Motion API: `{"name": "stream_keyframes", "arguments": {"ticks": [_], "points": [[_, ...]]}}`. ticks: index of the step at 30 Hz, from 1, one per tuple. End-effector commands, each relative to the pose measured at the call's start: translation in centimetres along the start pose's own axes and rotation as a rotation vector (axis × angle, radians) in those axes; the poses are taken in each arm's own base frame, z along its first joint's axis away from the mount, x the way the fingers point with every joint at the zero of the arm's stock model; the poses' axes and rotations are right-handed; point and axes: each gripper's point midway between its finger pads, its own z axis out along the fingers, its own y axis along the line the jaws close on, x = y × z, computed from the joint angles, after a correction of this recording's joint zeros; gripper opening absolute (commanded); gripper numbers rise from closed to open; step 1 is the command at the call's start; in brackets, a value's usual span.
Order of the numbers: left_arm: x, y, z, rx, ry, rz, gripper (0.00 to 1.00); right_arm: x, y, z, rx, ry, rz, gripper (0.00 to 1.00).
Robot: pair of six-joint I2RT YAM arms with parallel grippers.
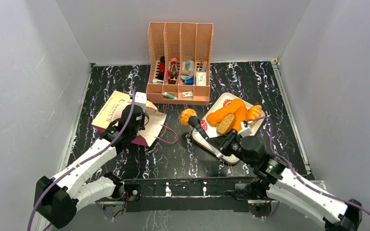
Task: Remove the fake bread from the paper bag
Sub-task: Place the fake bread in the container.
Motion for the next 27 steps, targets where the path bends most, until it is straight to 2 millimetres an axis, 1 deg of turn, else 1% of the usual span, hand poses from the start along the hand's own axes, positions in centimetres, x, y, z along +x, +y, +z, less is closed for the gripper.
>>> {"name": "stream_keyframes", "arguments": {"ticks": [1, 3, 5, 6, 7, 13, 19, 21, 22, 24, 27], "points": [[-2.1, 0.3, -0.6, 0.000, -0.057, -0.007, 0.00, -2.6, -2.3, -3.2, 0.088, -0.145, 0.038, 0.00], [-2.2, 0.3, -0.7, 0.006, -0.060, -0.004, 0.00, -2.8, -3.2, -3.9, 0.113, -0.163, 0.059, 0.00], [-2.3, 0.2, -0.8, 0.011, -0.065, -0.004, 0.00, -2.9, -3.6, -4.5, 0.117, -0.175, 0.085, 0.00], [-2.4, 0.2, -0.9, 0.015, -0.068, -0.003, 0.00, -2.5, -4.9, -4.3, 0.143, -0.170, 0.090, 0.00], [-2.5, 0.1, -0.9, 0.020, -0.070, -0.004, 0.00, -2.2, -5.5, -4.3, 0.156, -0.167, 0.099, 0.00], [-3.1, -0.1, -1.2, 0.040, -0.087, -0.007, 0.00, -1.3, -7.5, -4.4, 0.227, -0.141, 0.128, 0.00], [-3.8, -0.3, -1.6, 0.058, -0.106, -0.004, 0.00, -0.9, -8.6, -4.0, 0.253, -0.135, 0.152, 0.00], [-4.1, -0.3, -1.8, 0.062, -0.114, -0.005, 0.00, -0.6, -9.1, -4.0, 0.272, -0.127, 0.161, 0.07], [-4.4, -0.3, -1.9, 0.067, -0.122, -0.006, 0.00, -0.3, -9.6, -4.1, 0.297, -0.117, 0.167, 0.20], [-4.3, -0.4, -1.8, 0.069, -0.121, -0.003, 0.00, -0.2, -9.8, -4.2, 0.302, -0.112, 0.173, 0.25], [-4.2, -0.4, -1.8, 0.071, -0.120, -0.003, 0.00, -0.1, -10.0, -4.4, 0.309, -0.114, 0.187, 0.29]]}}
